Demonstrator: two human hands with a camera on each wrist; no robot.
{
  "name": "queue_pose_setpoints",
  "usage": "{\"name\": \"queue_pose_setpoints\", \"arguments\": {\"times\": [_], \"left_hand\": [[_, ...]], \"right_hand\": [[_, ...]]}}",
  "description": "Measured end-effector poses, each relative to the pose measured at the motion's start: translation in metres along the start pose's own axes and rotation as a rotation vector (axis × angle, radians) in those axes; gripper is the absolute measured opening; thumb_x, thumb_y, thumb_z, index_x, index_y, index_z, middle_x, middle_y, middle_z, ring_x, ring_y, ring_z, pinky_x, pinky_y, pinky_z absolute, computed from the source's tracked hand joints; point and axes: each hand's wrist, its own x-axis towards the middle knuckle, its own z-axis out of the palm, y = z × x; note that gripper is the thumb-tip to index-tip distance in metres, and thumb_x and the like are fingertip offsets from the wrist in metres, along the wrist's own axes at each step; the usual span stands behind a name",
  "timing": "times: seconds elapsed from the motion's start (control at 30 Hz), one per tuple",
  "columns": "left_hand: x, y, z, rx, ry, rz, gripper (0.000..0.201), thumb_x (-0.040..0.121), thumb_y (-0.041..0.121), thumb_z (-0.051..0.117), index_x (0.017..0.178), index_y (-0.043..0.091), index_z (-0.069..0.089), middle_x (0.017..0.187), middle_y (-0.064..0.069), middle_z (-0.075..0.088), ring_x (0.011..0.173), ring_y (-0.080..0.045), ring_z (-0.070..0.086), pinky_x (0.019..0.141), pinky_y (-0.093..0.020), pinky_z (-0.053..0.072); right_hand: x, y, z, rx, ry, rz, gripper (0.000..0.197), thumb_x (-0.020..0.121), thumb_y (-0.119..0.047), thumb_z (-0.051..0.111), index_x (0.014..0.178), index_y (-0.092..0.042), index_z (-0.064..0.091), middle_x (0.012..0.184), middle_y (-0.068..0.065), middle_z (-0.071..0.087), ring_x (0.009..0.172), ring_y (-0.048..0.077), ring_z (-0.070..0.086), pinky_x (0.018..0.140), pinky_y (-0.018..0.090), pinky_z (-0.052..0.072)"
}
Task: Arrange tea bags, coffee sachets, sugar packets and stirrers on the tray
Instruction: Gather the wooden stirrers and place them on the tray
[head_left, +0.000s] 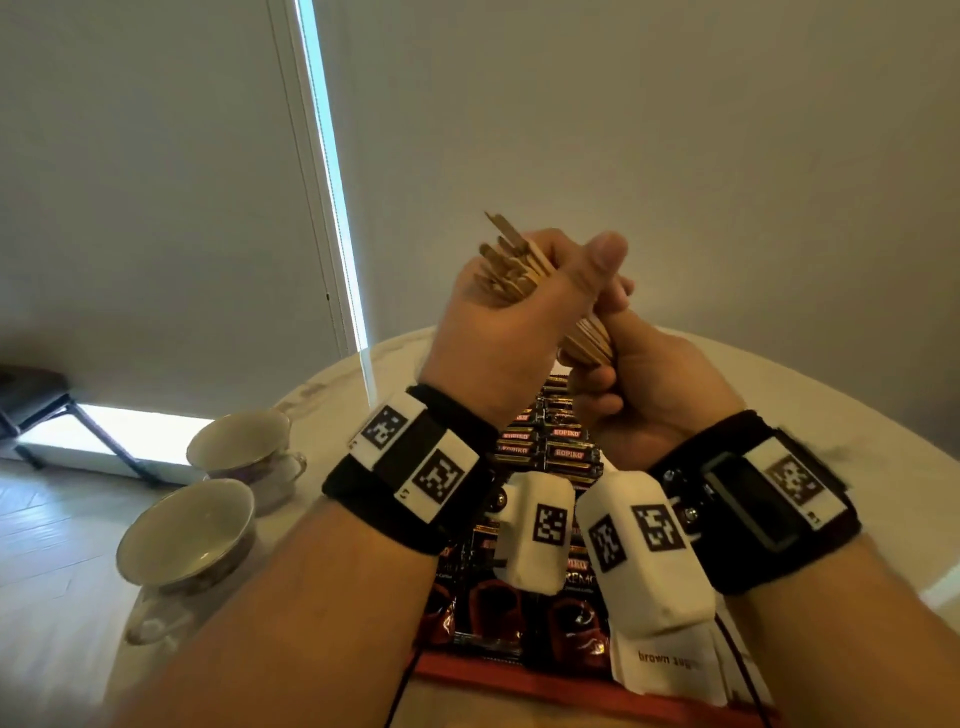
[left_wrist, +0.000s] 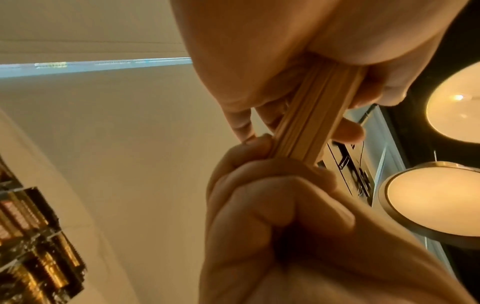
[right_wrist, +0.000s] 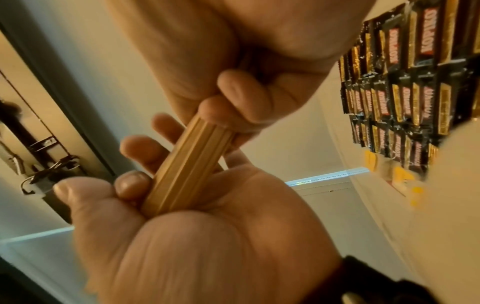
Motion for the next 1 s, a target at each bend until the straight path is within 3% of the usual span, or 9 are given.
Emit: {"name": "queue_pose_setpoints", "arguments": {"times": [0.13,0.23,0.33,0.47,0.57,0.63,0.77,0.9,1.0], "left_hand": [[0.002,0.0,-0.008,0.073,0.011,0.113,0.024,0.086,0.02,0.08,0.096,0.004,0.065,0.091,-0.028,0.067,0.088,-0.046,0.069,0.078,-0.056,0.06],[0.005,0.006,-0.016,0.138,0.056,0.237,0.057,0.083,0.005,0.085,0.128,0.003,0.05,0.104,-0.016,0.067,0.089,-0.026,0.073,0.078,-0.04,0.061],[0.004,0.009,-0.019,0.28,0.07,0.328,0.077,0.085,0.007,0.084,0.147,0.014,0.038,0.119,-0.011,0.065,0.092,-0.023,0.074,0.075,-0.038,0.064],[0.005,0.007,-0.023,0.558,0.006,0.383,0.033,0.096,0.018,0.074,0.127,0.009,0.069,0.112,0.003,0.069,0.092,-0.006,0.07,0.078,-0.019,0.056],[0.007,0.005,-0.025,0.611,0.012,0.407,0.019,0.098,0.019,0.071,0.112,0.008,0.078,0.111,0.004,0.073,0.1,-0.004,0.069,0.087,-0.014,0.052],[0.007,0.003,-0.023,0.509,-0.01,0.375,0.018,0.099,0.013,0.069,0.115,0.007,0.076,0.111,0.0,0.075,0.106,-0.009,0.071,0.092,-0.023,0.056],[0.005,0.008,-0.012,-0.142,-0.101,0.223,0.044,0.087,-0.003,0.071,0.129,0.003,0.058,0.101,-0.01,0.072,0.096,-0.027,0.072,0.094,-0.049,0.058],[0.001,0.002,-0.005,-0.268,-0.252,0.118,0.033,0.069,0.009,0.092,0.091,0.01,0.067,0.078,-0.013,0.065,0.075,-0.035,0.06,0.075,-0.066,0.05],[-0.001,-0.002,-0.003,-0.274,-0.197,0.037,0.034,0.068,0.029,0.095,0.071,0.012,0.066,0.066,-0.015,0.058,0.062,-0.033,0.052,0.062,-0.057,0.045]], "right_hand": [[0.003,-0.001,-0.003,-0.023,0.082,-0.05,0.031,0.089,-0.033,0.073,0.106,-0.009,0.065,0.067,0.002,0.059,0.04,0.004,0.042,0.031,0.015,0.03],[0.005,-0.003,-0.008,-0.06,0.137,-0.052,0.022,0.092,-0.028,0.069,0.101,-0.008,0.067,0.067,0.002,0.059,0.041,0.005,0.042,0.033,0.015,0.03],[0.004,-0.002,-0.007,-0.106,0.182,-0.051,0.021,0.093,-0.027,0.068,0.1,-0.007,0.069,0.066,0.002,0.06,0.043,0.005,0.042,0.034,0.015,0.031],[0.002,-0.005,-0.004,-0.118,0.178,-0.028,0.026,0.094,-0.03,0.068,0.104,-0.006,0.069,0.068,0.003,0.062,0.045,0.005,0.046,0.035,0.015,0.036],[0.003,-0.008,-0.005,-0.1,0.173,-0.02,0.033,0.092,-0.034,0.071,0.109,-0.006,0.067,0.067,0.004,0.063,0.045,0.005,0.046,0.035,0.015,0.037],[0.004,-0.007,-0.005,-0.085,0.164,-0.023,0.033,0.091,-0.033,0.072,0.11,-0.006,0.066,0.067,0.003,0.062,0.045,0.005,0.045,0.035,0.014,0.036],[0.004,-0.005,-0.006,-0.013,0.104,0.005,0.021,0.093,-0.027,0.069,0.096,-0.007,0.066,0.066,0.002,0.058,0.04,0.004,0.042,0.032,0.013,0.031],[0.001,-0.006,-0.004,0.015,-0.026,0.082,0.011,0.094,-0.026,0.062,0.091,-0.016,0.06,0.057,-0.003,0.047,0.038,0.002,0.037,0.033,0.009,0.025],[0.004,-0.001,-0.005,-0.073,-0.08,0.078,0.022,0.096,-0.03,0.063,0.106,-0.011,0.065,0.066,0.001,0.055,0.051,0.008,0.051,0.039,0.016,0.041]]}}
